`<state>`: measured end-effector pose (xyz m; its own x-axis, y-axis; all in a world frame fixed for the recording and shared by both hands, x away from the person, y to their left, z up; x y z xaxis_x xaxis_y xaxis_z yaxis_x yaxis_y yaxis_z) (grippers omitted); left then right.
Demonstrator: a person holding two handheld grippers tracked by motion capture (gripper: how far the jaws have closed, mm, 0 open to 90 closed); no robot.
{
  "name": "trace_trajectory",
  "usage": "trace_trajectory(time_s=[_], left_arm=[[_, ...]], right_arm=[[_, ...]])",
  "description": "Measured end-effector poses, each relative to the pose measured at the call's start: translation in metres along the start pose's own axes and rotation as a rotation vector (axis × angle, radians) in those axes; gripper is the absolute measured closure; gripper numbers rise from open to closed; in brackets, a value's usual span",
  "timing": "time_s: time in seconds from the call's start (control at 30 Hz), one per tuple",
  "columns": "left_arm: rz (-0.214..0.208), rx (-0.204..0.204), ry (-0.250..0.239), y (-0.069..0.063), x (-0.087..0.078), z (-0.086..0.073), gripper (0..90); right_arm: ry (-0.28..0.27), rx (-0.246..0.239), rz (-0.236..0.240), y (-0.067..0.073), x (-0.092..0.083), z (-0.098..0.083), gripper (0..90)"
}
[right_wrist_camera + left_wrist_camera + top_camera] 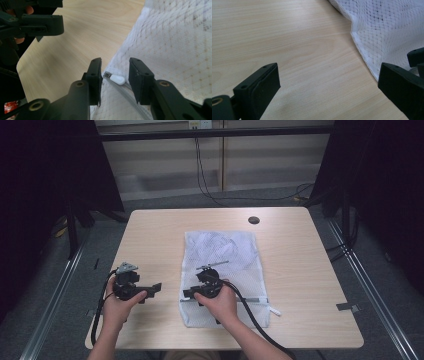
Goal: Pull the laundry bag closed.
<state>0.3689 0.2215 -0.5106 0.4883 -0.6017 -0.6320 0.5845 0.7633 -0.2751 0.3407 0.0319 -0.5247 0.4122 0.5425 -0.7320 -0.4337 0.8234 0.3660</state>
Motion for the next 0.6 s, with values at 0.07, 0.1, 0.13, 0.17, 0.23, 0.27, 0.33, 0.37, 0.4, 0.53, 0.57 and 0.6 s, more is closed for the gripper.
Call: trace_trajectory(time_s=[0.07,0.1,0.13,0.17,0.23,0.27,0.33,0.37,0.4,0.53,0.57,0.6], left_arm=[[0.001,0.0,0.0,0.0,0.0,0.0,3.7],[0.001,-0.001,0.0,0.0,0.0,0.0,3.7],[0.001,-0.001,0.001,0.0,0.0,0.0,3.7],[0.001,-0.001,-0.001,0.0,0.0,0.0,3.7],[-0.002,0.001,0.001,0.0,0.0,0.0,3.7],[0.001,-0.002,-0.004,0.0,0.0,0.0,3.7],[0.003,-0.003,-0.002,0.0,0.0,0.0,3.8],[0.003,-0.003,-0.002,0.0,0.0,0.0,3.8],[0.004,-0.003,-0.003,0.0,0.0,0.0,3.8],[0.004,-0.004,-0.002,0.0,0.0,0.0,3.8],[0.004,-0.004,-0.001,0.0,0.0,0.0,3.8],[0.003,-0.004,-0.002,0.0,0.0,0.0,3.8]], right_arm=[[0.011,0.008,-0.004,0.0,0.0,-0.001,65.7],[0.009,0.004,-0.007,0.0,0.002,-0.001,65.8],[0.013,0.01,-0.006,0.0,0.003,-0.002,66.3],[0.011,0.009,-0.008,0.0,0.004,-0.003,66.7],[0.015,0.013,-0.01,0.0,0.005,-0.004,67.0],[0.02,0.019,-0.008,0.0,0.005,-0.005,67.0],[0.024,0.015,-0.013,-0.001,0.008,-0.007,66.9],[0.024,0.015,-0.013,-0.001,0.008,-0.007,66.9],[0.04,0.023,-0.02,-0.001,0.009,-0.009,66.8],[0.053,0.023,-0.015,-0.001,0.013,-0.012,66.7],[0.058,0.026,-0.015,0.0,0.013,-0.013,66.7],[0.058,0.034,-0.005,0.001,0.014,-0.013,66.7]])
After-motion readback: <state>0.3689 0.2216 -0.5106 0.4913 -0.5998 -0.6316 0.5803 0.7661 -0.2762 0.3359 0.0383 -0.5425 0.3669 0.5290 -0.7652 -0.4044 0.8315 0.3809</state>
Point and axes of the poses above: each handheld gripper's, and its own axes: x roughly forward along the jaws, z roughly out of its top, y roughly to its left, the point moved 7 cm from there along x, roughly forward along the jaws, and after that the axes turned 9 degrees about -z, right-handed, at the moved point
